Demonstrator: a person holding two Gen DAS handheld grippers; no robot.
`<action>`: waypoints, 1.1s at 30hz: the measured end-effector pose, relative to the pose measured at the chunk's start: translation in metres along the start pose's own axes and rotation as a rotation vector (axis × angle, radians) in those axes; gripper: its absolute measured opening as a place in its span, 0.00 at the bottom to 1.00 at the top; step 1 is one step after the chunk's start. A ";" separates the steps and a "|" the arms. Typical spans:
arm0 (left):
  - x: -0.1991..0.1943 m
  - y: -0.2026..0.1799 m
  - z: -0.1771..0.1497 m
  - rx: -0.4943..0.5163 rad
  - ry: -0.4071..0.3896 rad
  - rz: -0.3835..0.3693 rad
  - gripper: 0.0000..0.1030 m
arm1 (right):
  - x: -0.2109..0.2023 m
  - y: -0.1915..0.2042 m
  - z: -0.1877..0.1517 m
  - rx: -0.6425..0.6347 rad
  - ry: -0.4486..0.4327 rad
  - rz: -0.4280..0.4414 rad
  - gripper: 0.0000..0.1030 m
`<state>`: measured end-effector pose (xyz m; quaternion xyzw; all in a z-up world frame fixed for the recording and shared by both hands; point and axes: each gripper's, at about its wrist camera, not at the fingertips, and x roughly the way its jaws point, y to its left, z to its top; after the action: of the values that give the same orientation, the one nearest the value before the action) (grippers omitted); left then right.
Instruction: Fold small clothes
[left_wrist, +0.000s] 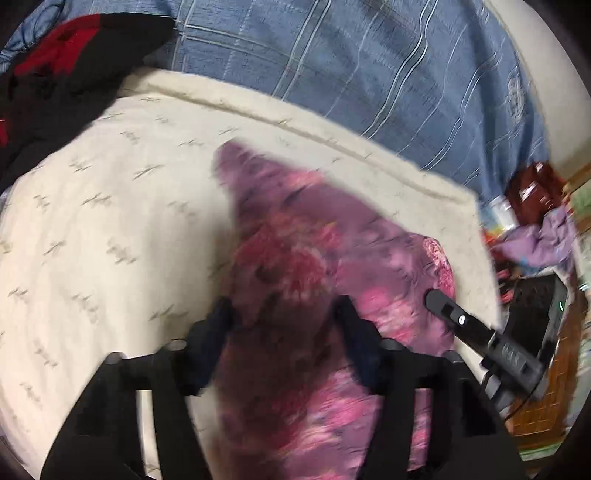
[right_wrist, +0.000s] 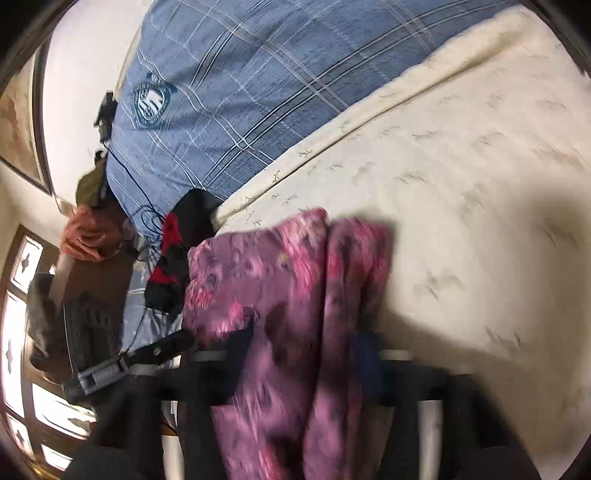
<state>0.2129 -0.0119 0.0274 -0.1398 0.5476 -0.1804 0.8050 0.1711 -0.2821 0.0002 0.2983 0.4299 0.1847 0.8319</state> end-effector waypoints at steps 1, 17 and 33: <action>-0.003 0.000 0.003 -0.007 -0.046 0.005 0.52 | -0.007 0.019 0.003 -0.105 -0.038 0.002 0.16; -0.030 -0.020 -0.057 0.257 -0.099 0.111 0.66 | -0.054 0.045 -0.048 -0.325 -0.059 -0.014 0.30; -0.017 0.003 -0.141 0.319 -0.034 0.263 0.85 | -0.062 0.034 -0.137 -0.385 0.043 -0.188 0.29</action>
<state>0.0762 -0.0056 -0.0103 0.0592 0.5119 -0.1558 0.8427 0.0209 -0.2453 -0.0021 0.0887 0.4303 0.1915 0.8776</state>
